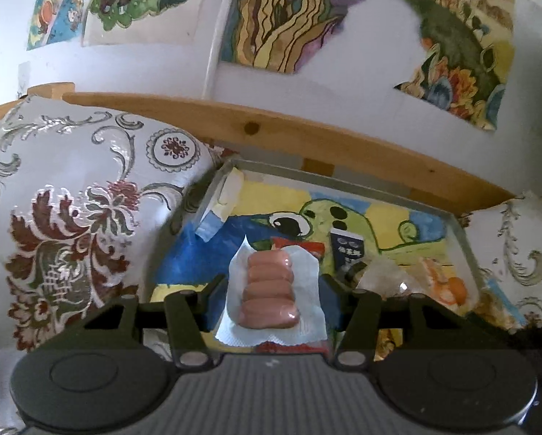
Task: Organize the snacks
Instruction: 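Release sausage pack into tray with left tool while right releases dried snack bag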
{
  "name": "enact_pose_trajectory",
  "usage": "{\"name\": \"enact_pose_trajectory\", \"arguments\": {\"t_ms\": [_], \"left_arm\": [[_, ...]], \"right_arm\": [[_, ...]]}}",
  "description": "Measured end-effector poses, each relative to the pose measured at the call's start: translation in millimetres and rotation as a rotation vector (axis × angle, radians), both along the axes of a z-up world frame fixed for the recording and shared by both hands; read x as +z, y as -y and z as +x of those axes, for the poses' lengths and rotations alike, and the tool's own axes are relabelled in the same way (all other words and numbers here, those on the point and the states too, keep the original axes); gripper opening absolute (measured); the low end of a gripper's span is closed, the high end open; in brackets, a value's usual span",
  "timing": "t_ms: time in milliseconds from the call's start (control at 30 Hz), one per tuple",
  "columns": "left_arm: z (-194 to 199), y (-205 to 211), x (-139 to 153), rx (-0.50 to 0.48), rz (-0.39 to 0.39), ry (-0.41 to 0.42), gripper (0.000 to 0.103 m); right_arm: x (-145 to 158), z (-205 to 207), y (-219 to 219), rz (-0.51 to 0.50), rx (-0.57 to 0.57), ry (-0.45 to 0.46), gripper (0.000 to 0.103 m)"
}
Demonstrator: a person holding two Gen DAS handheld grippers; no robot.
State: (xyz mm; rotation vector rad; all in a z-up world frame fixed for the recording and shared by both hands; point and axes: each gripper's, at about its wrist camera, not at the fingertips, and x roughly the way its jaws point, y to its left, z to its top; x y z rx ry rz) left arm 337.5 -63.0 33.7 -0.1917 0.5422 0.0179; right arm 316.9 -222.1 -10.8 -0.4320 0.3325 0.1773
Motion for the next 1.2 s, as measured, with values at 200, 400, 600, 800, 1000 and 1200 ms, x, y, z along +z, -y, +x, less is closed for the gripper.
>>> {"name": "enact_pose_trajectory", "arguments": {"t_ms": [200,400,600,800,1000,1200], "left_arm": [[16.1,-0.7,-13.6,0.03,0.001,-0.022,0.058],[19.1,-5.1,-22.2,0.05,-0.003,-0.045,0.059],[20.6,-10.9,-28.7,0.077,-0.025,-0.07,0.06],[22.6,-12.5,-29.2,0.08,-0.045,-0.08,0.063],[21.8,-14.2,-30.1,0.086,-0.062,-0.086,0.067],[16.8,-16.8,-25.8,0.104,-0.08,-0.064,0.079]], "right_arm": [[0.3,10.9,1.5,0.001,0.049,0.01,0.05],[-2.8,11.6,-4.1,0.004,0.097,-0.002,0.05],[-9.7,13.1,-10.7,0.007,0.113,-0.037,0.051],[-12.1,16.1,-10.4,0.051,0.105,-0.072,0.052],[-5.7,23.4,4.9,0.189,0.078,-0.141,0.066],[-4.0,22.2,4.5,0.2,0.069,-0.136,0.079]]}}
